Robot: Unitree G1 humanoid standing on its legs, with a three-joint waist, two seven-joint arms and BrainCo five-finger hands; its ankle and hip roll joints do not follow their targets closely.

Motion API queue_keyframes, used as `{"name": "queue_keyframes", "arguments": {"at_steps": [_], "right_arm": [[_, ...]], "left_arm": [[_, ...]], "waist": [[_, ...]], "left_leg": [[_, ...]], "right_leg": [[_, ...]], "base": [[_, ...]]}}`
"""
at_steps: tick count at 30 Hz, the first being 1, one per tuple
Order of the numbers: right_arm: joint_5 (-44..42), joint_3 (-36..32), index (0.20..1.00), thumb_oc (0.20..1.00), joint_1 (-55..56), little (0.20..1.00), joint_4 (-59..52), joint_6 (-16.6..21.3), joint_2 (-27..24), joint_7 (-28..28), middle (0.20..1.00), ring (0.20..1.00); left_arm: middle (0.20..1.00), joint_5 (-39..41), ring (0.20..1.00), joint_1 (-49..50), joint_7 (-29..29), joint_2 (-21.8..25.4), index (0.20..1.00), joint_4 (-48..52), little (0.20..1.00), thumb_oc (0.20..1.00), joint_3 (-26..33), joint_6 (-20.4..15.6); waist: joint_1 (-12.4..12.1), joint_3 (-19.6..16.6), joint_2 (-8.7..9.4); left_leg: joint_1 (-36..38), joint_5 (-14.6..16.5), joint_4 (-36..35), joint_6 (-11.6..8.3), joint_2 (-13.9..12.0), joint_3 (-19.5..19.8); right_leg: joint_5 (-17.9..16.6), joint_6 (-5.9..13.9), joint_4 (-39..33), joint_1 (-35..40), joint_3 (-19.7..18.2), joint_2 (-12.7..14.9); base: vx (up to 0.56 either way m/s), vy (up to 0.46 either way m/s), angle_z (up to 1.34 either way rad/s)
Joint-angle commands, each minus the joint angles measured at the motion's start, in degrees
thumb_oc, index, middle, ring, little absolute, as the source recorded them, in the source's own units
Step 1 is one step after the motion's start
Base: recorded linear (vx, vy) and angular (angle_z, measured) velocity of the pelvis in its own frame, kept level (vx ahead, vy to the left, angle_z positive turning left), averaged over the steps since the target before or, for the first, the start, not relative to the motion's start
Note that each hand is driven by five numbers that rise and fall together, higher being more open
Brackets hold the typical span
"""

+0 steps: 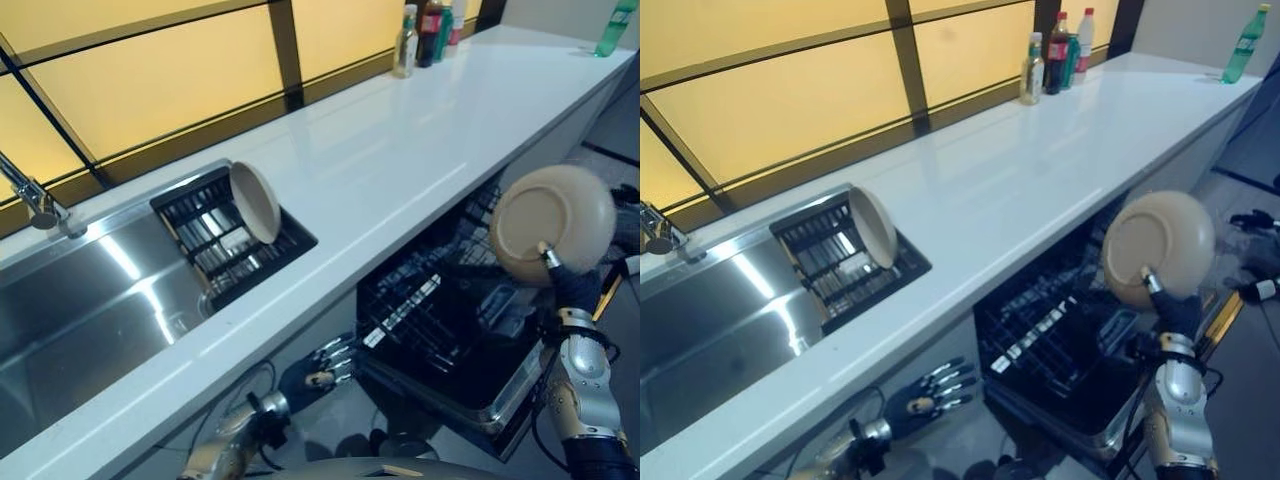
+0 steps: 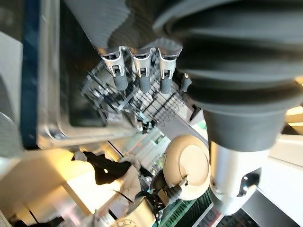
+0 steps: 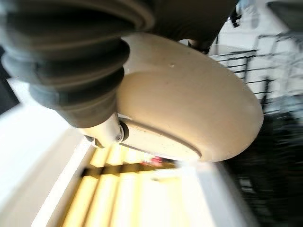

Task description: Pick up plates and place into dishwasher.

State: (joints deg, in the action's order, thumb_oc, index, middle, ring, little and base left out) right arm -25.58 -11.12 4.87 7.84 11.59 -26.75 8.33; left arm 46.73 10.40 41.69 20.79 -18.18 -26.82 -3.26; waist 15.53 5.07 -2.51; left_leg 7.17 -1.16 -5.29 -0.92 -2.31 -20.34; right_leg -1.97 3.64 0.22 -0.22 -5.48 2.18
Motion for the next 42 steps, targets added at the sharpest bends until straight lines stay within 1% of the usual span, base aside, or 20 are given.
{"name": "queue_keyframes", "arguments": {"at_steps": [1,5,6,10,12,15,16,19,20,22,24,26,29,32,34,37,39,42], "right_arm": [[2.4,-1.6,0.2,0.2,-3.4,0.2,2.3,-0.7,-3.8,-3.5,0.2,0.2],[4.5,-0.9,0.2,0.2,-3.9,0.2,9.0,-2.6,-6.2,-4.6,0.2,0.2],[4.9,-0.7,0.2,0.2,-4.1,0.2,10.3,-3.7,-6.9,-5.3,0.2,0.2],[5.4,0.6,0.2,0.2,-4.2,0.2,14.4,-4.3,-8.2,-8.5,0.2,0.2],[5.2,1.5,0.2,0.2,-4.9,0.2,16.8,-4.4,-9.1,-9.8,0.2,0.2],[5.8,3.1,0.2,0.2,-6.3,0.2,20.2,-4.4,-10.7,-13.3,0.2,0.2],[7.3,3.9,0.2,0.2,-6.5,0.2,21.0,-4.6,-11.1,-15.0,0.2,0.2],[13.0,6.6,0.2,0.2,-6.3,0.2,22.5,-4.2,-12.6,-16.3,0.2,0.2],[13.4,7.3,0.2,0.2,-6.0,0.2,22.6,-4.3,-13.0,-16.8,0.2,0.2],[14.2,8.3,0.2,0.2,-5.5,0.2,23.3,-4.5,-13.1,-16.6,0.2,0.2],[13.9,8.8,0.2,0.2,-5.7,0.2,26.0,-3.3,-12.9,-17.2,0.2,0.2],[14.2,9.2,0.2,0.2,-5.8,0.2,27.1,-3.1,-12.5,-17.8,0.2,0.2],[17.3,10.7,0.2,0.2,-6.7,0.2,31.0,-2.6,-11.9,-18.1,0.2,0.2],[18.7,13.4,0.2,0.2,-9.4,0.2,37.9,-0.6,-12.1,-17.6,0.2,0.2],[16.0,14.2,0.2,0.2,-11.1,0.2,40.5,-0.2,-11.9,-18.5,0.2,0.2],[14.6,15.1,0.2,0.2,-13.1,0.2,41.0,0.5,-10.5,-18.0,0.2,0.2],[15.5,16.2,0.2,0.2,-14.0,0.2,40.8,0.9,-9.1,-17.0,0.2,0.2],[15.8,17.3,0.2,0.2,-15.1,0.2,42.0,1.5,-8.1,-17.4,0.2,0.2]], "left_arm": [[1.0,-1.1,1.0,1.0,4.5,2.4,1.0,-0.2,1.0,1.0,3.3,-2.6],[1.0,-1.0,1.0,1.7,8.8,2.9,1.0,-3.7,1.0,1.0,6.3,0.3],[1.0,-1.3,1.0,2.3,10.4,3.3,1.0,-4.4,1.0,1.0,6.9,1.1],[1.0,-2.3,1.0,3.1,14.2,4.5,1.0,-4.9,1.0,1.0,7.9,2.5],[1.0,-2.1,1.0,2.5,14.5,4.9,1.0,-4.7,1.0,1.0,7.7,3.4],[1.0,-2.6,1.0,2.1,15.1,5.3,1.0,-4.9,1.0,1.0,7.2,3.2],[1.0,-2.8,1.0,2.1,15.3,5.4,1.0,-4.9,1.0,1.0,7.0,2.9],[1.0,-2.9,1.0,2.2,14.5,6.1,1.0,-4.0,1.0,1.0,6.8,2.4],[1.0,-2.7,1.0,2.1,14.1,6.3,1.0,-3.8,1.0,1.0,7.0,2.3],[1.0,-1.0,1.0,1.7,13.2,6.4,1.0,-3.1,1.0,1.0,7.5,3.1],[1.0,0.2,1.0,1.6,12.6,6.2,1.0,-2.9,1.0,1.0,8.1,3.7],[1.0,0.7,1.0,1.7,12.5,5.9,1.0,-2.8,1.0,1.0,8.5,4.0],[1.0,1.0,1.0,1.6,12.8,5.9,1.0,-2.3,1.0,1.0,8.6,4.8],[1.0,0.6,1.0,1.0,13.8,5.8,1.0,-2.8,1.0,1.0,7.3,4.7],[1.0,0.2,1.0,1.0,14.6,5.7,1.0,-2.9,1.0,1.0,6.5,4.9],[1.0,0.9,1.0,0.7,14.6,5.7,1.0,-2.4,1.0,1.0,5.2,5.8],[1.0,1.4,1.0,0.2,14.2,5.1,1.0,-2.4,1.0,1.0,4.2,6.2],[1.0,2.3,1.0,-0.1,13.2,4.6,1.0,-2.2,1.0,1.0,3.1,6.4]], "waist": [[-2.0,-0.1,2.74],[-3.5,0.5,2.84],[-4.1,0.6,2.86],[-5.2,1.2,2.8],[-5.5,1.7,2.71],[-6.0,2.2,2.53],[-6.2,2.3,2.44],[-6.4,2.5,2.33],[-6.3,2.5,2.33],[-6.3,2.7,2.35],[-6.4,2.9,2.29],[-6.5,3.0,2.26],[-7.1,2.9,1.99],[-7.8,2.8,1.73],[-8.4,2.7,1.56],[-8.8,2.6,1.2],[-8.8,2.6,0.83],[-8.9,2.6,0.46]], "left_leg": [[-4.2,12.0,13.8,4.19,-0.3,0.7],[-5.3,12.7,16.4,4.01,-1.1,2.1],[-5.7,12.5,17.0,3.93,-1.1,2.4],[-6.9,12.7,18.9,3.68,-1.5,3.9],[-7.5,12.8,19.6,3.45,-1.8,4.4],[-7.9,12.8,20.4,3.01,-2.3,4.7],[-7.9,12.7,20.4,2.83,-2.4,4.7],[-7.8,12.5,20.2,2.56,-2.7,4.6],[-7.8,12.4,20.3,2.54,-2.7,4.6],[-8.0,12.4,20.6,2.56,-2.8,4.6],[-8.0,12.6,21.1,2.7,-2.8,4.7],[-8.0,12.8,21.4,2.7,-2.8,4.8],[-8.3,13.0,21.8,2.65,-2.6,5.2],[-7.9,13.1,21.7,2.67,-2.4,5.6],[-7.2,13.2,21.4,2.63,-2.3,5.7],[-6.6,13.4,21.2,2.77,-2.2,5.7],[-6.4,13.6,21.2,2.87,-2.0,5.7],[-6.0,13.6,20.9,2.99,-1.8,5.8]], "right_leg": [[-0.6,7.63,6.8,-7.2,1.9,4.9],[0.6,7.0,9.3,-7.5,3.3,5.0],[0.7,6.76,10.0,-7.9,3.6,5.1],[1.3,6.22,11.0,-7.8,4.8,5.3],[1.4,6.03,11.4,-8.1,5.4,5.4],[1.4,6.03,11.8,-8.3,6.2,5.6],[1.5,6.04,11.9,-8.3,6.4,5.7],[1.3,6.24,11.9,-8.2,6.9,6.0],[1.3,6.25,12.0,-8.3,7.0,6.1],[1.3,6.25,12.5,-8.8,7.3,6.2],[1.4,6.27,13.1,-9.1,7.5,6.4],[1.4,6.29,13.3,-9.0,7.6,6.6],[1.6,6.3,13.5,-9.0,8.0,6.8],[1.6,6.34,13.6,-8.9,8.3,7.1],[1.6,6.4,13.6,-8.6,8.6,7.3],[1.6,6.4,13.7,-8.3,9.0,7.6],[1.7,6.39,14.0,-8.5,9.2,7.8],[1.8,6.49,14.3,-8.7,9.3,7.9]], "base": [[0.08,-0.101,0.02],[0.1,-0.098,0.16],[0.12,-0.094,0.24],[0.07,-0.073,0.19],[0.04,-0.047,0.19],[0.05,-0.025,0.19],[0.06,-0.016,0.12],[0.06,-0.013,0.02],[0.05,-0.013,0.06],[0.03,-0.012,0.07],[0.04,-0.012,0.13],[0.03,-0.014,0.09],[0.02,-0.005,0.05],[0.03,0.005,0.08],[0.05,-0.003,0.16],[0.03,0.004,0.09],[0.01,0.027,0.07],[0.01,0.021,0.03]]}}
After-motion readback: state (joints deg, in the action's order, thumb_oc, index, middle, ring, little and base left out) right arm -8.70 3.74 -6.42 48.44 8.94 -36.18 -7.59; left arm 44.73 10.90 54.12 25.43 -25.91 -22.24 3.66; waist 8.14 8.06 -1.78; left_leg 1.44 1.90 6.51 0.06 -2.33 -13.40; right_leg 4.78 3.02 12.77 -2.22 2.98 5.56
